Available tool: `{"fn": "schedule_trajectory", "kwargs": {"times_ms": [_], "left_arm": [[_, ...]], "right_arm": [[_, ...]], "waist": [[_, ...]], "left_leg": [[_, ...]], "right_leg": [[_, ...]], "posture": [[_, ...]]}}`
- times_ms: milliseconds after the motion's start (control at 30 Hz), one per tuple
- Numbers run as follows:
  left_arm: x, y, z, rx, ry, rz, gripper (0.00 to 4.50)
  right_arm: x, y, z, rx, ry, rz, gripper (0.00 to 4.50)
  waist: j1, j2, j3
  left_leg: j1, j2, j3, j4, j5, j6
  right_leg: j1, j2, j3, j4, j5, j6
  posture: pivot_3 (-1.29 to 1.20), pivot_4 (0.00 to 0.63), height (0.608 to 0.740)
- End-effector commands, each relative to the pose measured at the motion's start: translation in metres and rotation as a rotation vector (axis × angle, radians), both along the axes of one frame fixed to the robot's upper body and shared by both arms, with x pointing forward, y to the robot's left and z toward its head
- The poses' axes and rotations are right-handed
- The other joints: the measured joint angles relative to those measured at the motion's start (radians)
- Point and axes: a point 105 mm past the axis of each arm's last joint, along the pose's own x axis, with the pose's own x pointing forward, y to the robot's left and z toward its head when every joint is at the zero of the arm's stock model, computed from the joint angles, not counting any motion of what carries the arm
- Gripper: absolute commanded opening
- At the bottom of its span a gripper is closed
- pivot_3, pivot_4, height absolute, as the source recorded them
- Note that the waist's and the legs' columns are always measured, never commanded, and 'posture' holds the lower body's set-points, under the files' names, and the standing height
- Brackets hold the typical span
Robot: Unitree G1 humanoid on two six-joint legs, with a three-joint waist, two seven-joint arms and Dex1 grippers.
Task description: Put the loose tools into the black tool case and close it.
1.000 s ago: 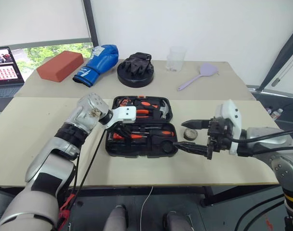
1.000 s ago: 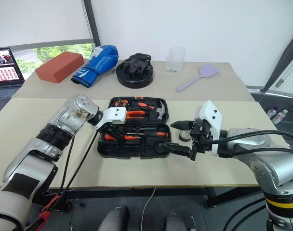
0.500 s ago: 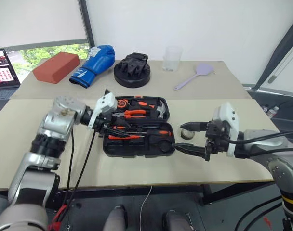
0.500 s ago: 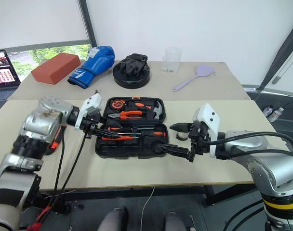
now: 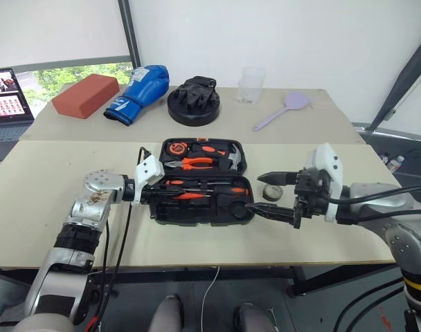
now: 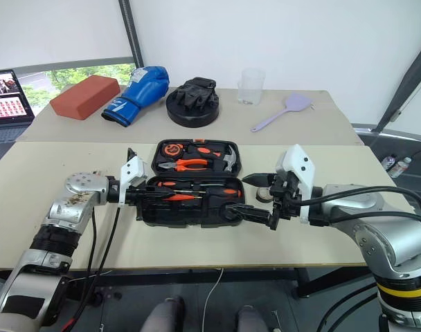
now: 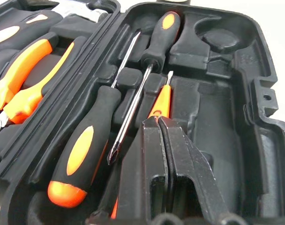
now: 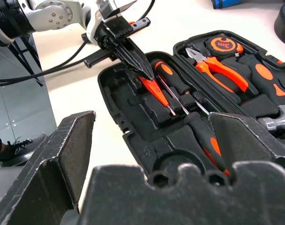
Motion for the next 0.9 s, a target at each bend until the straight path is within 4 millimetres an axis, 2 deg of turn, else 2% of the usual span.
{"fn": "schedule_trajectory", "kwargs": {"times_ms": [33, 233, 333, 633, 733, 800, 833, 900], "left_arm": [[0.002, 0.008, -0.002, -0.003, -0.016, 0.034, 0.08], [-0.003, 0.012, -0.032, 0.055, 0.027, 0.036, 0.08], [-0.003, 0.015, -0.041, 0.071, 0.036, 0.056, 0.08], [0.002, 0.008, -0.030, 0.036, 0.000, 0.058, 0.08], [0.006, 0.012, -0.018, 0.014, -0.022, 0.082, 0.08], [0.006, 0.019, 0.003, -0.047, -0.023, 0.121, 0.08], [0.004, 0.023, 0.016, -0.091, -0.027, 0.142, 0.59], [-0.005, 0.034, 0.041, -0.170, -0.035, 0.195, 1.18]], "right_arm": [[-0.001, 0.003, 0.007, 0.011, -0.021, 0.023, 4.50], [0.001, 0.006, 0.008, 0.008, -0.020, 0.033, 4.50], [0.002, 0.005, 0.009, 0.008, -0.021, 0.031, 4.50], [0.003, 0.006, 0.007, 0.008, -0.016, 0.035, 4.50], [0.003, 0.007, 0.006, 0.005, -0.019, 0.038, 4.50], [0.003, 0.007, 0.005, -0.009, -0.025, 0.050, 4.50], [0.002, 0.008, 0.005, -0.016, -0.025, 0.060, 4.50], [0.002, 0.010, 0.005, -0.022, -0.027, 0.078, 4.50]], "waist": [[0.000, 0.000, 0.000], [0.000, 0.001, -0.001], [0.003, 0.002, -0.001], [0.005, 0.002, -0.002], [0.007, 0.002, -0.002], [0.006, 0.002, -0.002], [0.005, 0.002, -0.002], [0.000, 0.001, -0.001]], "left_leg": [[0.000, 0.000, 0.000, 0.000, 0.000, 0.000], [0.000, 0.000, 0.000, 0.000, 0.000, 0.000], [0.001, 0.000, 0.000, 0.000, 0.000, 0.000], [0.002, 0.000, 0.000, 0.000, 0.000, 0.000], [0.002, 0.000, 0.000, 0.000, 0.000, 0.000], [0.002, 0.000, 0.000, 0.000, 0.000, 0.000], [0.002, 0.000, 0.000, 0.000, 0.000, 0.000], [0.000, 0.000, 0.000, 0.000, 0.000, 0.000]], "right_leg": [[0.000, 0.000, 0.000, 0.000, 0.000, 0.000], [0.000, 0.000, 0.000, 0.000, 0.000, 0.000], [0.001, 0.000, 0.000, 0.000, 0.000, 0.000], [0.002, 0.000, 0.000, 0.000, 0.001, -0.001], [0.002, 0.000, 0.000, 0.000, 0.001, 0.000], [0.002, 0.000, 0.000, 0.000, 0.001, 0.000], [0.001, 0.000, 0.000, 0.000, 0.002, 0.000], [-0.001, 0.000, 0.000, 0.000, 0.002, 0.000]], "posture": [[0.00, 0.150, 0.735], [0.00, 0.150, 0.735], [0.00, 0.150, 0.735], [0.00, 0.150, 0.735], [0.00, 0.150, 0.735], [0.00, 0.150, 0.735], [0.00, 0.150, 0.735], [0.00, 0.150, 0.735]]}}
